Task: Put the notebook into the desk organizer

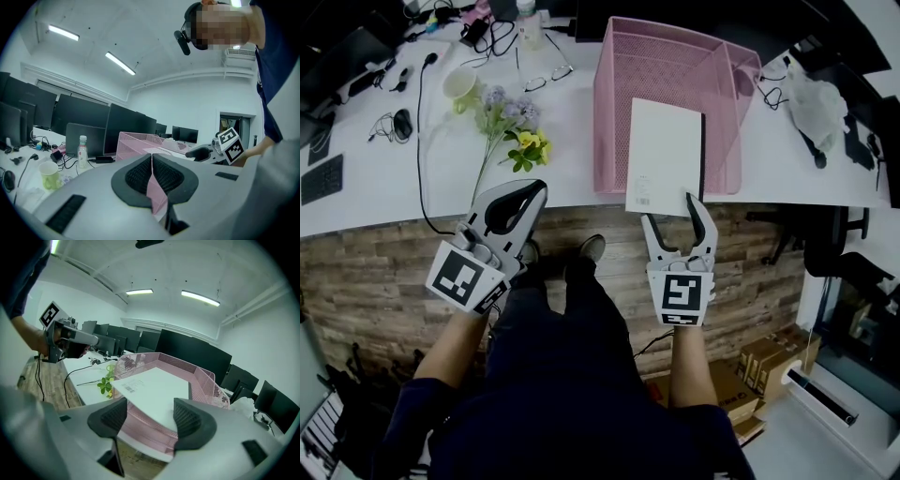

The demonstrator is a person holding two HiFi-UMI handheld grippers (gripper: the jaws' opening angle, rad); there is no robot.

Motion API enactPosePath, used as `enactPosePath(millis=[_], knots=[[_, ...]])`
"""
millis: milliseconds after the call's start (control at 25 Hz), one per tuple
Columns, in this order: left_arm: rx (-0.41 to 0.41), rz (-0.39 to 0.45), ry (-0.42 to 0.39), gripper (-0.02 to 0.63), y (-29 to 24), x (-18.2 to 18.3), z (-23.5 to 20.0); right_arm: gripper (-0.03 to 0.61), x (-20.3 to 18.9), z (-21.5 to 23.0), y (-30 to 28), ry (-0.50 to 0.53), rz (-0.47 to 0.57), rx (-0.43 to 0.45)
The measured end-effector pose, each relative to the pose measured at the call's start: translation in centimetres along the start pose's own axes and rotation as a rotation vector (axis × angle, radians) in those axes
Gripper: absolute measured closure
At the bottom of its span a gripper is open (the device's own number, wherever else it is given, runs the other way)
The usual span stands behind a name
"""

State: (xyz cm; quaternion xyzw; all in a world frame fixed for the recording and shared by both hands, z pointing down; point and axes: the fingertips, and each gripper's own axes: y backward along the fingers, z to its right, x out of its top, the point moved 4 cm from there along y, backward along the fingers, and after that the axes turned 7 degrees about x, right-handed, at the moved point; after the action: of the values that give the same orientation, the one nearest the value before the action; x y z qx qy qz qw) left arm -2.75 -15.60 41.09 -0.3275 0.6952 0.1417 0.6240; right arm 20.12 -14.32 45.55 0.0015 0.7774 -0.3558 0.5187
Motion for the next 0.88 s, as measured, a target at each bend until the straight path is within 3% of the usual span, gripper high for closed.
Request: enactPosePath(millis=[280,880], knots=[[-0.013,-0.006,-0.006,0.581,0.5,-0.2,0.2,0.25,-0.4,-0.7,0.4,0.004,-0.009,-0.019],[-0.058,0.031,-0.044,0.581,2.2,1.6,0.1,0.268,2.3,-1.8,3.1,-0.114,0.108,-0.061]])
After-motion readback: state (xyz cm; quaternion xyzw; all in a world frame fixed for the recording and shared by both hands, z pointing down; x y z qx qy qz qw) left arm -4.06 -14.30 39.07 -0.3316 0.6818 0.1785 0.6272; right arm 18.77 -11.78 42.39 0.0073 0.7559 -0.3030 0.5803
